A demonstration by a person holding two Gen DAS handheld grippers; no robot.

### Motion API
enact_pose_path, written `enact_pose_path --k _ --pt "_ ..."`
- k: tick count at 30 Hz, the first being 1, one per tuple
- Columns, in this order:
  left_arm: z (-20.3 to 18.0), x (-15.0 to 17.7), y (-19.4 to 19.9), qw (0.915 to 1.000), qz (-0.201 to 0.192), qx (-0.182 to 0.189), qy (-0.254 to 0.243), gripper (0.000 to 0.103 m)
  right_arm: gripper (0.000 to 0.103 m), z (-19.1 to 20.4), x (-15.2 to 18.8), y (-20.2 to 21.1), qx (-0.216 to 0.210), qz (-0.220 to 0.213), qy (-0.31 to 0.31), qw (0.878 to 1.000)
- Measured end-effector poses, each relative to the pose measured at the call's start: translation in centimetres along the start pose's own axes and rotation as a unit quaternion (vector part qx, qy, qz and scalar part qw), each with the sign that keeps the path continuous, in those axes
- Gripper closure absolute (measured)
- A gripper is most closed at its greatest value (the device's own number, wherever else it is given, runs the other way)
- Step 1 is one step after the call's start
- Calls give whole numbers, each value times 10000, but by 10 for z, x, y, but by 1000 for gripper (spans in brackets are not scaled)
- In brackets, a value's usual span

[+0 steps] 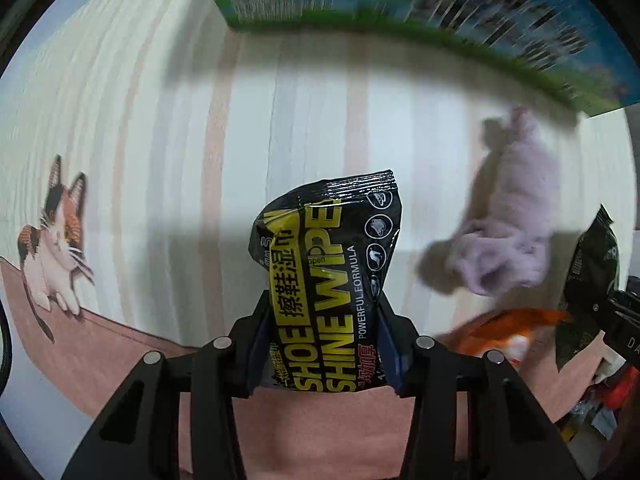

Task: Organize soft objects
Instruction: 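Carry both wipe packs into the box and open both grippers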

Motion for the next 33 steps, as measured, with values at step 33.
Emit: enact_pose_path --k 33 --pt "-60 -255 54 9868 1072 1206 95 59 66 72 -238 81 -121 -282 398 9987"
Point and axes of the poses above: each gripper's, at about its wrist camera, not at the fingertips, and y roughly against the way its jaws point, z to its left, x to its underside, the point moved 5 cm from there along -y, roughly the way its jaws point, and after that the axes turned 6 degrees about y, right-handed, at the moved point
